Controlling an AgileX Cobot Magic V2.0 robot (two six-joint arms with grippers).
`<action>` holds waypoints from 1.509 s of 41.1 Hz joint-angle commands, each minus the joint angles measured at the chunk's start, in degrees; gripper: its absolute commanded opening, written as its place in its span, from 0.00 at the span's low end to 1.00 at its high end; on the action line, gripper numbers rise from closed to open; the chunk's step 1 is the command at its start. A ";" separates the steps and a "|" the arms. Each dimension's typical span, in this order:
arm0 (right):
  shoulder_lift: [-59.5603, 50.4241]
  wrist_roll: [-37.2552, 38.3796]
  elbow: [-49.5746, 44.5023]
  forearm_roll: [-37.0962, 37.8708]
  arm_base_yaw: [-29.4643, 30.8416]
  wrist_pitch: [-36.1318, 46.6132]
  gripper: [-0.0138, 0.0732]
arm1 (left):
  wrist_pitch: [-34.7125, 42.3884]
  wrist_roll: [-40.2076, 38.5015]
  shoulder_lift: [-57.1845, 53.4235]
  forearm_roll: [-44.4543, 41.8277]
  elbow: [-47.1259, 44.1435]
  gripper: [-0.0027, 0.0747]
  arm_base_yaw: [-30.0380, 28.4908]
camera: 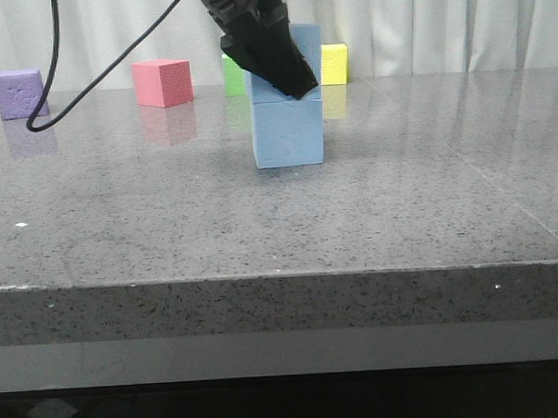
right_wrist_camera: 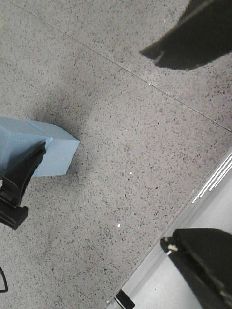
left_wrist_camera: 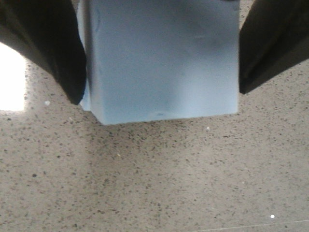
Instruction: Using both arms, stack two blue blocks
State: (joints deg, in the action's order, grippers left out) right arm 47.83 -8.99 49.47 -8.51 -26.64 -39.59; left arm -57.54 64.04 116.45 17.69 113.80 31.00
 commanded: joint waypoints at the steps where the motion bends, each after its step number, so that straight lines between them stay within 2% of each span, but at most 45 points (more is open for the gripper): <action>1: -0.08 -0.26 1.50 -0.54 0.38 3.90 0.92 | 2.93 -0.22 -3.40 1.10 1.85 0.82 0.41; 14: -0.08 -0.26 1.50 -0.54 0.38 3.90 0.92 | 2.24 -8.69 -7.51 2.62 1.85 0.82 0.41; 26: -0.08 -0.26 1.50 -0.54 0.38 3.90 0.92 | -4.88 -21.16 -14.54 2.62 1.72 0.82 0.41; 38: -0.08 -0.26 1.50 -0.54 0.38 3.90 0.92 | -15.47 -37.86 -21.04 -0.83 1.72 0.82 0.41; 46: -0.08 -0.26 1.50 -0.54 0.38 3.86 0.92 | -15.47 -54.08 -24.39 -8.35 1.37 0.82 0.41; 51: -0.08 -0.26 1.50 -0.54 0.38 3.86 0.92 | -15.34 -57.86 -27.89 -9.40 -2.29 0.82 0.41; 62: -0.08 -0.26 1.50 -0.54 0.38 3.86 0.92 | -8.39 -58.20 -40.61 -9.40 -20.74 0.82 0.41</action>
State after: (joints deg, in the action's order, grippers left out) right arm 47.83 -8.99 49.47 -8.51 -26.64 -39.55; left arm -71.30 6.62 81.90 7.89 96.88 31.00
